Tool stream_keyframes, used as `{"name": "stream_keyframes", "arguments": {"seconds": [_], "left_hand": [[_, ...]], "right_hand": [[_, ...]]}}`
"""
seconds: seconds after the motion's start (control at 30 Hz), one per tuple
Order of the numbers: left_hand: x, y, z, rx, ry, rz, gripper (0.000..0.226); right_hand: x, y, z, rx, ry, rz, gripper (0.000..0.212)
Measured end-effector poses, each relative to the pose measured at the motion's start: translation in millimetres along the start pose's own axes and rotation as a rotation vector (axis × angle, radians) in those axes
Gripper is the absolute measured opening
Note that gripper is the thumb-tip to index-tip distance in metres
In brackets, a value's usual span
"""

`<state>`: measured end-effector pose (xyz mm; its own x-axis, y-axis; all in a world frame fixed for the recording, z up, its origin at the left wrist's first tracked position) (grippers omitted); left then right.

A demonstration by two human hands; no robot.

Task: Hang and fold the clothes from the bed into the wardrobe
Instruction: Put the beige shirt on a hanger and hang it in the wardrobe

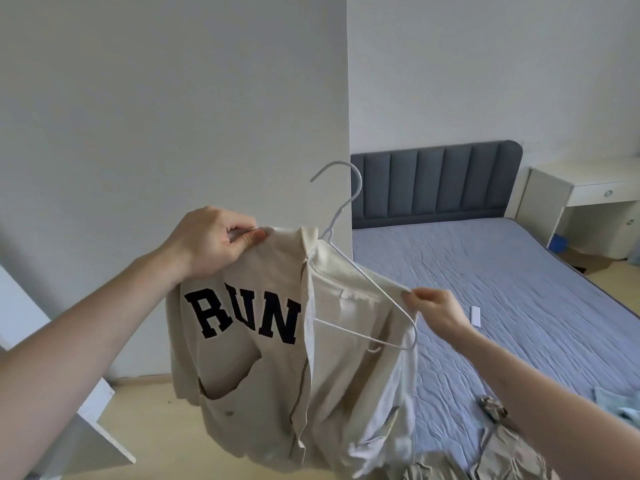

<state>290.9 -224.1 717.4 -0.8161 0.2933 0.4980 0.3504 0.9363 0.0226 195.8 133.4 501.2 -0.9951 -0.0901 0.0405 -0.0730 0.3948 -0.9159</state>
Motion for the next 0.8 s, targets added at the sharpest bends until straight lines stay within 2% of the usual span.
{"name": "stream_keyframes", "arguments": {"seconds": [0.13, 0.23, 0.33, 0.4, 0.53, 0.6, 0.7, 0.8], "left_hand": [[0.5, -14.1, 5.6, 0.032, -0.017, -0.046, 0.054], [-2.6, -18.0, 11.2, 0.075, -0.022, -0.038, 0.042], [-4.8, -21.4, 19.1, 0.133, -0.035, -0.058, 0.034], [-3.3, -25.7, 25.5, 0.154, -0.019, -0.115, 0.037], [2.9, -30.3, 33.0, 0.141, 0.071, -0.295, 0.037], [7.6, -28.5, 34.9, 0.138, 0.105, -0.336, 0.034], [13.8, -29.4, 35.4, 0.084, 0.158, -0.382, 0.033], [16.4, -29.1, 32.8, 0.000, 0.238, -0.434, 0.034]], "right_hand": [[23.4, -49.8, -38.7, -0.027, 0.159, -0.121, 0.024], [30.0, -95.1, -67.3, -0.059, 0.280, -0.243, 0.025], [20.5, -148.7, -86.6, -0.056, 0.318, -0.372, 0.021], [7.9, -184.7, -93.5, -0.073, 0.320, -0.442, 0.016], [-25.8, -240.1, -81.0, -0.145, 0.239, -0.509, 0.016], [-48.7, -253.0, -60.2, -0.179, 0.157, -0.526, 0.026], [-76.2, -242.6, -16.0, -0.161, -0.010, -0.504, 0.039], [-82.9, -207.4, 26.4, 0.048, -0.181, -0.331, 0.027]]}}
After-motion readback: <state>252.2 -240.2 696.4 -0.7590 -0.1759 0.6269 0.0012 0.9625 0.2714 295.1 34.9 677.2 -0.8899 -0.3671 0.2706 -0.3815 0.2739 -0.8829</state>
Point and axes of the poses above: each hand's wrist, its own x-axis towards the middle knuckle, its own z-axis out of the palm, y = z × x, the point moved 8 cm from there along x, towards the middle knuckle, and after that the axes turned 1 degree about -y, right-handed, at the moved point
